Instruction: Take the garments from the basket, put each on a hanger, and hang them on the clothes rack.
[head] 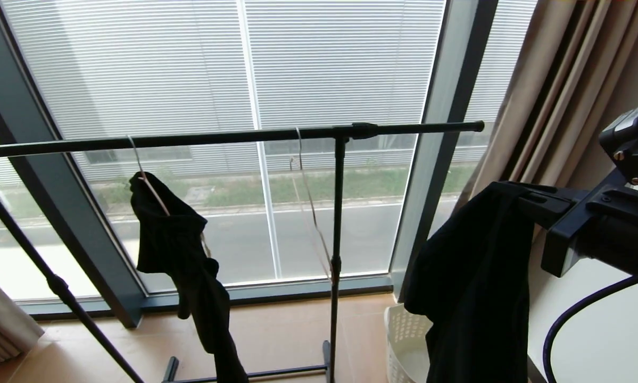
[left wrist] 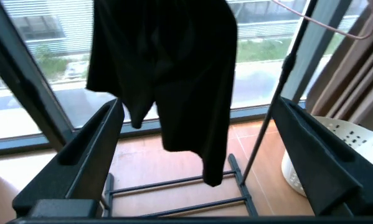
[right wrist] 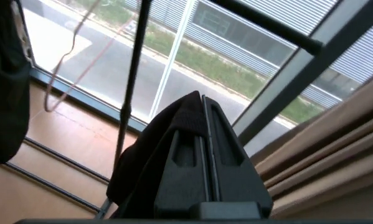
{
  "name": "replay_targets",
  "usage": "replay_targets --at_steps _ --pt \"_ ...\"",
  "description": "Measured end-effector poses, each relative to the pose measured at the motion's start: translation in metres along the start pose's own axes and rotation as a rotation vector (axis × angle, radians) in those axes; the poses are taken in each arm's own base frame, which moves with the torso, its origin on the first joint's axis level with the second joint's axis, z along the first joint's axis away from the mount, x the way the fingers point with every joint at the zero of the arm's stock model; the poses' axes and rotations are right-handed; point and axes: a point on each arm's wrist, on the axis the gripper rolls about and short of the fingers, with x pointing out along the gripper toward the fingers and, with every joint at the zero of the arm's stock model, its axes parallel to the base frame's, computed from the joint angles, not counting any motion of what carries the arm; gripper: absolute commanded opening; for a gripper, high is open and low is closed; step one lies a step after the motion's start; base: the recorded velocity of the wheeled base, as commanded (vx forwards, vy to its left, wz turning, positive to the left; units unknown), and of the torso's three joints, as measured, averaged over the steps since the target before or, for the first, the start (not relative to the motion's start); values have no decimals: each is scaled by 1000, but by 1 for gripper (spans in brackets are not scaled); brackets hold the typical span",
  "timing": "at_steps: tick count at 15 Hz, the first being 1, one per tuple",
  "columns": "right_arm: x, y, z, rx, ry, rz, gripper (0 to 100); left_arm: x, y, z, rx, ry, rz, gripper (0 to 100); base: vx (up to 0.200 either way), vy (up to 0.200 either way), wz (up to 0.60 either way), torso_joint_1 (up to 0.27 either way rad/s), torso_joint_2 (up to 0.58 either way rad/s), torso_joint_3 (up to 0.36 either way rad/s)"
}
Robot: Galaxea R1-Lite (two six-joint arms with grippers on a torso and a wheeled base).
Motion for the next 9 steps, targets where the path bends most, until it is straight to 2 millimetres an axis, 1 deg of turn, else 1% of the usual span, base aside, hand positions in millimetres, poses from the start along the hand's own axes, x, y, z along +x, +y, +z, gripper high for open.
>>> replay_targets --at_steps 8,9 --pt "0 0 0 0 0 0 0 0 0 0 -2 0 -2 100 0 200 0 4 -1 2" --pt "0 0 1 0 -4 -2 0 0 0 0 -2 0 -2 100 -200 0 0 7 7 2"
